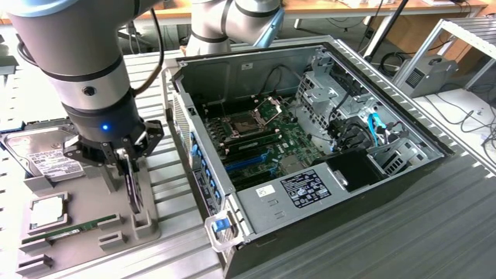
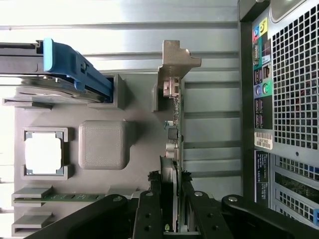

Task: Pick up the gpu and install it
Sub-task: 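Pick up the gpu and move the gpu toward the slot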

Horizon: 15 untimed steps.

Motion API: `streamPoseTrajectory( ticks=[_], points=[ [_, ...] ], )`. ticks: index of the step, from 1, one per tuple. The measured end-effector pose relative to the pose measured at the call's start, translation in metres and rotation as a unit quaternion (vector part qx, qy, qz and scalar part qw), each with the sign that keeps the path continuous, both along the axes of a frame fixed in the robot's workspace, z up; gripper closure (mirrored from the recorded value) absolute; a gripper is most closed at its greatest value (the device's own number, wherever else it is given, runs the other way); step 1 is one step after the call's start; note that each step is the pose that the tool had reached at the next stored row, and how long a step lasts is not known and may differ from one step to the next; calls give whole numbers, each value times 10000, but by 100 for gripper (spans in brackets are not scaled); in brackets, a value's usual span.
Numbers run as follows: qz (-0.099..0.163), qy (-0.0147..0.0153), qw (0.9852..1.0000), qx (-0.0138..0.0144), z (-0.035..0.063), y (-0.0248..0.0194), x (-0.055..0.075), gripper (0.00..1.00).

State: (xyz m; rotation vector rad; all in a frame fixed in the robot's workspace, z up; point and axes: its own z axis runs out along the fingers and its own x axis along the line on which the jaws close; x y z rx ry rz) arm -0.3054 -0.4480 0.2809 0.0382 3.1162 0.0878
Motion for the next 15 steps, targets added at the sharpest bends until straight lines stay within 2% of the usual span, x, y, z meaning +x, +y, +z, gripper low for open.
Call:
streamPoseTrajectory(
  ticks=[15],
  points=[
    [0, 0, 10000, 14, 100, 33, 0, 74]
  ],
)
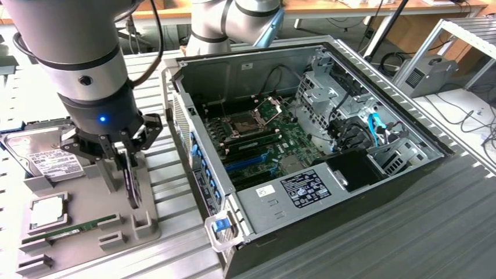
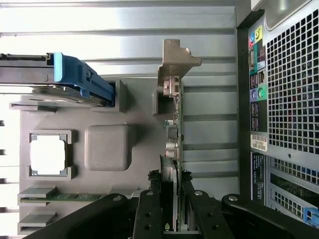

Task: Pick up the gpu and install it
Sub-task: 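Pick up the gpu and move the gpu toward the slot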

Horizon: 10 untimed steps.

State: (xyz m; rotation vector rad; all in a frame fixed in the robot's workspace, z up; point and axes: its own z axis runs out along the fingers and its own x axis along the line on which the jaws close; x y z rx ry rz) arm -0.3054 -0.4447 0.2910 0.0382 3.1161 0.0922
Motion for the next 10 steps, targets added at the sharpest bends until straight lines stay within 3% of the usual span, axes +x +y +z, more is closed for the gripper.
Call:
streamPoseTrajectory(
  ticks=[10],
  points=[
    [0, 0, 10000, 27, 75, 16, 0, 74]
  ],
)
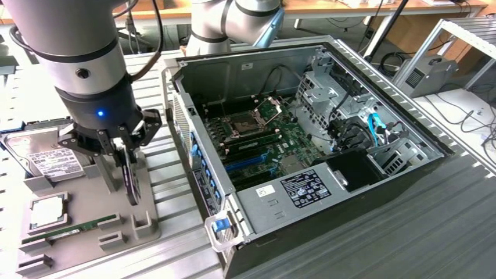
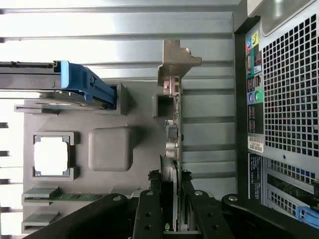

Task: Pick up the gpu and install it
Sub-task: 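Pick up the gpu and move the gpu toward the slot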

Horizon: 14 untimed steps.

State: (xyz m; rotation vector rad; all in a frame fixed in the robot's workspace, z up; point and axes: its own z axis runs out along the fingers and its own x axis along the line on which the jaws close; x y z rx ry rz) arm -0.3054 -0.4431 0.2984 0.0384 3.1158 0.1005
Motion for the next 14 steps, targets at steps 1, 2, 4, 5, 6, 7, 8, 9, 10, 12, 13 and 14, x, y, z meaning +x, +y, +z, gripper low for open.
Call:
streamPoseTrajectory(
  ticks=[1, 2, 4, 5, 6, 7, 8, 9, 10, 12, 13, 14],
  points=[
    [0, 0, 10000, 2, 6, 1, 0, 74],
    [0, 0, 10000, 4, 11, 2, 0, 74],
    [0, 0, 10000, 7, 24, 4, 0, 74],
    [0, 0, 10000, 8, 30, 5, 0, 74],
    [0, 0, 10000, 10, 36, 6, 0, 74],
    [0, 0, 10000, 12, 44, 7, 0, 74],
    [0, 0, 10000, 14, 51, 9, 0, 74],
    [0, 0, 10000, 15, 58, 10, 0, 74],
    [0, 0, 10000, 17, 66, 11, 0, 74],
    [0, 0, 10000, 21, 80, 13, 0, 74],
    [0, 0, 10000, 22, 87, 14, 0, 74],
    [0, 0, 10000, 23, 94, 16, 0, 74]
  ],
)
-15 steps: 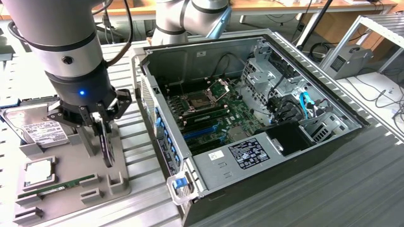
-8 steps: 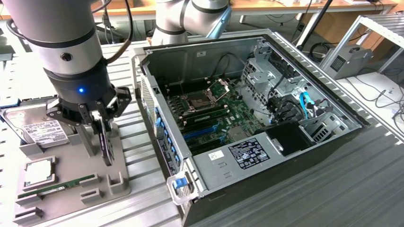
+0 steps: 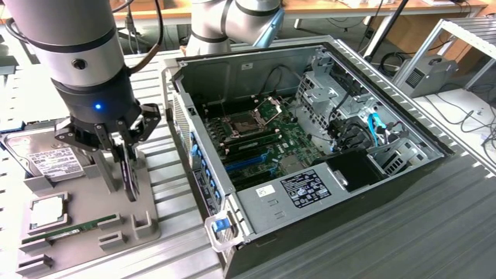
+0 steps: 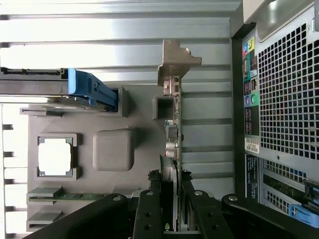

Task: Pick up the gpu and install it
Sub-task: 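Pick up the gpu and move the gpu toward the slot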

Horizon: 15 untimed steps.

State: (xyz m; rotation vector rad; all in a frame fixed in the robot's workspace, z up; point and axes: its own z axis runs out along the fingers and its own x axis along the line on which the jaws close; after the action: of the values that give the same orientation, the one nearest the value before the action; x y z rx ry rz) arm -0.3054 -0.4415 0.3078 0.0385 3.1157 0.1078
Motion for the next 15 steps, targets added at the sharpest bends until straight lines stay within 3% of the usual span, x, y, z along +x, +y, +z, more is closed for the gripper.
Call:
streamPoseTrajectory(
  ticks=[15],
  points=[
    [0, 0, 10000, 21, 125, 28, 0, 74]
  ],
)
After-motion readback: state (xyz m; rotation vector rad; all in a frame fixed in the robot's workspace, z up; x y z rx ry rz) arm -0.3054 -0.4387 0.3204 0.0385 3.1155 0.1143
